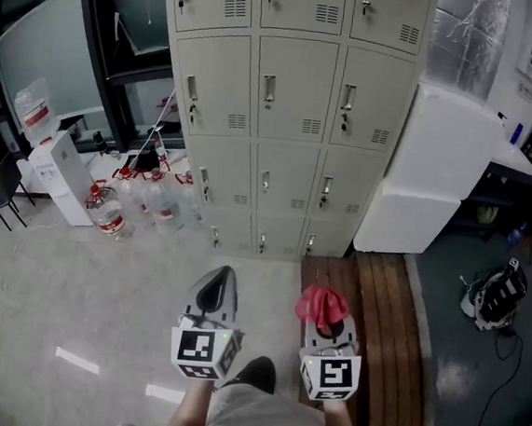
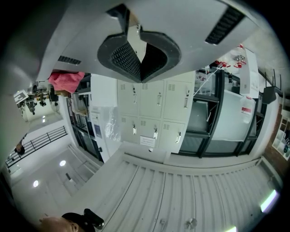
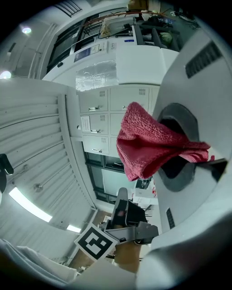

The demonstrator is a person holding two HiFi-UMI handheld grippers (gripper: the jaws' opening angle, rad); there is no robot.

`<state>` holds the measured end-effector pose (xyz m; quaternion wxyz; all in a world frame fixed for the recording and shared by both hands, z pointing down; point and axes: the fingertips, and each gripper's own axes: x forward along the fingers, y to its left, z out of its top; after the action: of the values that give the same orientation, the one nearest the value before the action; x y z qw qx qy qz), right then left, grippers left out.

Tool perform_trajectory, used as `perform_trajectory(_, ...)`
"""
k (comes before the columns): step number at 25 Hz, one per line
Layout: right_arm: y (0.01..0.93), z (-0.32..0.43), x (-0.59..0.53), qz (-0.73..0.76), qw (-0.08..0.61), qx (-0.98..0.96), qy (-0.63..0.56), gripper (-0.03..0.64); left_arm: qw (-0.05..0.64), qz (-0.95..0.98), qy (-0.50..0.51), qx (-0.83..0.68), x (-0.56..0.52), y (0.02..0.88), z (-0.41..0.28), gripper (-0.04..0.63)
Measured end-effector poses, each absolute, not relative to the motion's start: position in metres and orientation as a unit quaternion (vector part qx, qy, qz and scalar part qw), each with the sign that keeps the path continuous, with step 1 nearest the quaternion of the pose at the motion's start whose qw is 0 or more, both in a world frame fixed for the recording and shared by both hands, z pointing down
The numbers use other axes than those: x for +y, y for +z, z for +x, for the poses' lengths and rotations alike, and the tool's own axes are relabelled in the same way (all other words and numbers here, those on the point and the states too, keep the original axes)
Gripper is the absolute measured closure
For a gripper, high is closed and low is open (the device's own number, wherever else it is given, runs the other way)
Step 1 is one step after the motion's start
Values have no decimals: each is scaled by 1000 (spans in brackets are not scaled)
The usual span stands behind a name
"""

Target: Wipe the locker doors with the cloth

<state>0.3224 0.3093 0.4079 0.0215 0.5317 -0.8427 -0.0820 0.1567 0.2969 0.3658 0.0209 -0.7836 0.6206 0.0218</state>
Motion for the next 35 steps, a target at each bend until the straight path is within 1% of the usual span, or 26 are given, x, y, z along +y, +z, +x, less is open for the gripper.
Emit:
perform_trajectory(4, 404, 322, 309, 514, 23, -852, -93, 585, 22, -777, 32, 628, 290, 364, 157, 578)
perform_trajectory(13, 385, 330, 263, 514, -10, -852, -99, 585, 36, -769, 63, 635, 254, 352, 154, 578)
perform_trajectory(17, 399, 314, 234, 506, 1, -859, -83, 586, 18, -768, 50, 638, 226, 368, 143, 578)
perform_trajectory(25, 392, 268, 146, 508, 6, -857, -83, 586, 37, -773, 45, 632, 128, 350, 96, 578)
perform_trajectory(31, 364, 243, 61, 540, -8, -837, -93, 586, 59, -785, 68, 614, 32, 320, 60, 578)
perform_trajectory(35, 344, 214, 6, 545, -20, -832, -100, 586, 70, -795, 69, 598, -26, 304, 36, 578)
